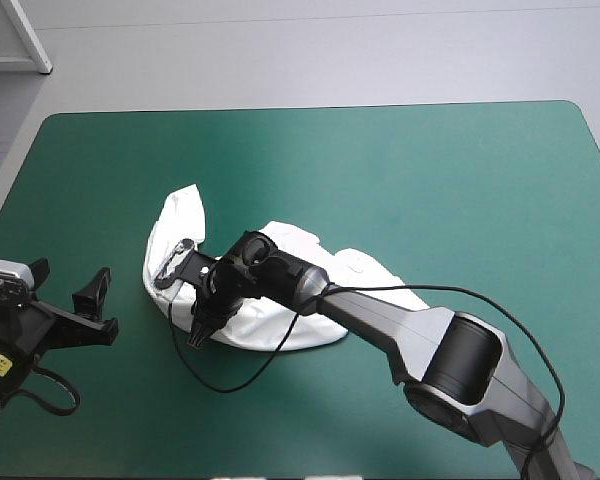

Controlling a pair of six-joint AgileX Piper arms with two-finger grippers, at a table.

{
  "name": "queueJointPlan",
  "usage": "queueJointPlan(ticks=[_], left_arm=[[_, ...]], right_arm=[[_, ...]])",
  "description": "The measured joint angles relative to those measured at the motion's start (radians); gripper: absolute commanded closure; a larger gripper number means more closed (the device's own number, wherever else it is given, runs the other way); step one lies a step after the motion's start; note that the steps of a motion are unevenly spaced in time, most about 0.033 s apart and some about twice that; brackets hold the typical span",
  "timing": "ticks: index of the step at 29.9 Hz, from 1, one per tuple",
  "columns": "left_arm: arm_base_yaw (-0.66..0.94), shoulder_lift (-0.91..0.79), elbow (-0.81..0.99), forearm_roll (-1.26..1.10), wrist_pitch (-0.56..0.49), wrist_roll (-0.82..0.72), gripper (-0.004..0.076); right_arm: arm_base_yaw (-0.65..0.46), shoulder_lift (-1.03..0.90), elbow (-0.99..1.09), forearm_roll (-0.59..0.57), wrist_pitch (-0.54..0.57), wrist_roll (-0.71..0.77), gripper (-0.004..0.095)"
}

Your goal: Fold the cloth

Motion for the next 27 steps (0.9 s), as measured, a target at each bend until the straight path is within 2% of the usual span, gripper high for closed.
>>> queueJointPlan(ticks=[2, 3, 11, 20, 27], left_arm=[[0.0, 0.0, 0.0, 0.001, 0.001, 0.002, 0.0195], [0.0, 0.0, 0.0, 0.001, 0.003, 0.002, 0.0195], [0.0, 0.016, -0.03, 0.023, 0.064, 0.004, 0.0195], [0.0, 0.175, -0.172, 0.044, 0.197, 0.005, 0.0195], [0.0, 0.26, -0.191, 0.044, 0.235, 0.005, 0.0195]], right_arm=[[-0.008, 0.0, 0.0, -0.018, 0.005, 0.046, 0.0007], [-0.011, 0.0, -0.002, -0.032, 0.01, 0.072, 0.0001], [-0.052, -0.099, -0.003, -0.117, 0.086, 0.217, 0.0106], [-0.154, -0.337, -0.002, -0.238, 0.347, 0.323, 0.0135], [-0.187, -0.549, 0.166, -0.254, 0.369, 0.383, 0.0166]])
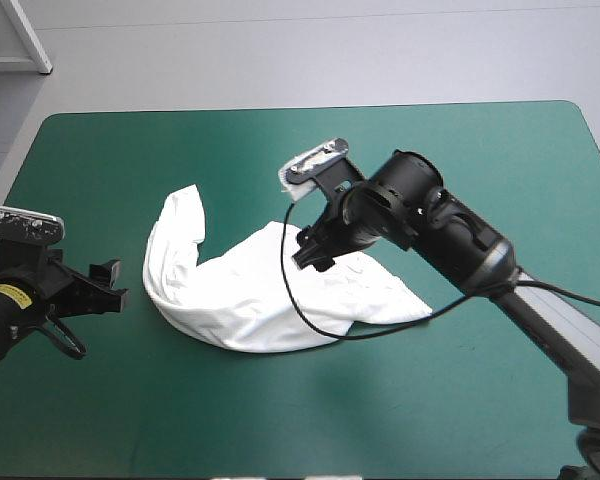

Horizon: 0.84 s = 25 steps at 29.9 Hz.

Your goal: Fold the cloth

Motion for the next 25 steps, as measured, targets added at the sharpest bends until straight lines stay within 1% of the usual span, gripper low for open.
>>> queueJointPlan(ticks=[5, 9, 15, 19, 21, 25], left_arm=[[0.0, 0.04, 0.0, 0.0, -0.001, 0.0, 0.0195], [0.0, 0.117, -0.002, 0.0, -0.046, 0.0, 0.0195], [0.0, 0.334, -0.037, 0.0, -0.161, 0.0, 0.0195], [0.0, 0.502, -0.096, 0.0, -0.24, -0.001, 0.0195], [0.0, 0.582, -0.145, 0.0, -0.242, -0.006, 0.0195], [0.016, 0.739, -0.238, -0.018, -0.212, -0.019, 0.0195]], right_arm=[[0.0, -0.165, 0.226, -0.005, 0.002, 0.073, 0.017], [0.0, -0.31, 0.409, -0.009, 0.003, 0.15, 0.017], [0.0, -0.463, 0.56, -0.007, 0.005, 0.244, 0.017], [0.0, -0.513, 0.626, -0.003, 0.005, 0.279, 0.0171], [0.0, -0.522, 0.647, -0.002, 0.005, 0.292, 0.0171], [0.0, -0.53, 0.697, 0.002, 0.002, 0.321, 0.0171]])
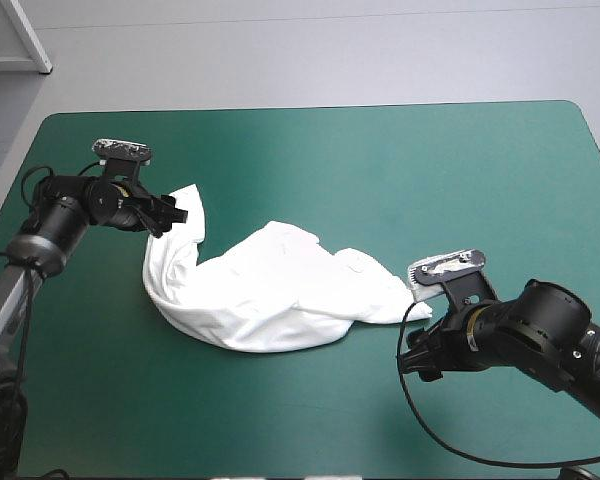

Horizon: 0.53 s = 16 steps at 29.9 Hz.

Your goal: Fold the cloth

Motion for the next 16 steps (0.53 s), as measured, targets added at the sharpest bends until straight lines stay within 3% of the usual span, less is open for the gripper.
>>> queueJointPlan(ticks=[7, 12, 16], left_arm=[[0.059, 0.17, -0.02, -0.003, 0.007, -0.002, 0.0195], [0.077, 0.234, -0.02, -0.026, -0.066, -0.002, 0.0197], [0.077, 0.273, -0.021, -0.081, -0.113, 0.008, 0.0259]], right_arm=[[0.0, -0.001, 0.112, 0.001, -0.018, 0.034, 0.0171], [0.0, -0.001, 0.148, -0.007, -0.085, 0.069, 0.0171], [-0.001, -0.001, 0.152, -0.075, -0.106, 0.114, 0.0171]])
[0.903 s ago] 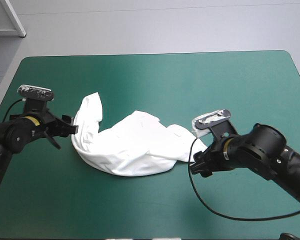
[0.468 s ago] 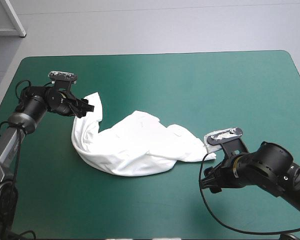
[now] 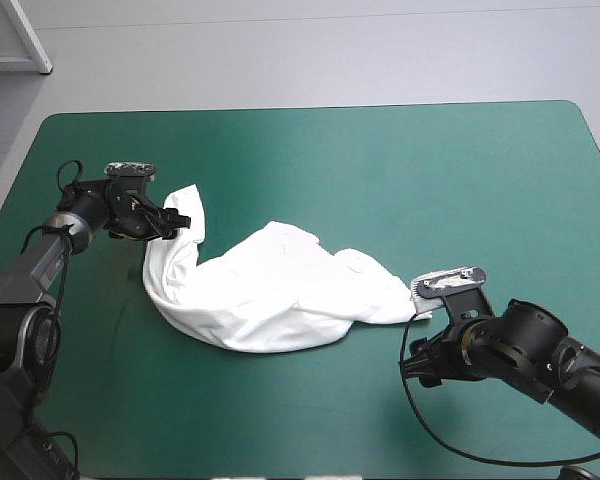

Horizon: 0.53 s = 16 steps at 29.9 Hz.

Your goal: Fold the cloth

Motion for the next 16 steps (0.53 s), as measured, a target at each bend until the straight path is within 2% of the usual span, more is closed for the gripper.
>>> queueJointPlan(ticks=[4, 9, 13, 16], left_arm=[[0.0, 0.042, -0.008, -0.038, -0.004, 0.029, 0.0388], [0.001, 0.051, -0.016, -0.055, -0.014, 0.043, 0.071], [0.001, 0.052, -0.016, -0.057, -0.014, 0.053, 0.073], [0.001, 0.052, -0.016, -0.054, -0.014, 0.057, 0.073]], right_arm=[[-0.052, 0.0, 0.0, -0.036, -0.01, 0.017, 0.0172], [-0.184, 0.0, 0.0, -0.005, -0.078, -0.046, 0.0172], [-0.265, 0.018, 0.001, 0.045, -0.142, -0.129, 0.0175], [-0.284, 0.076, 0.001, 0.077, -0.175, -0.172, 0.0223]])
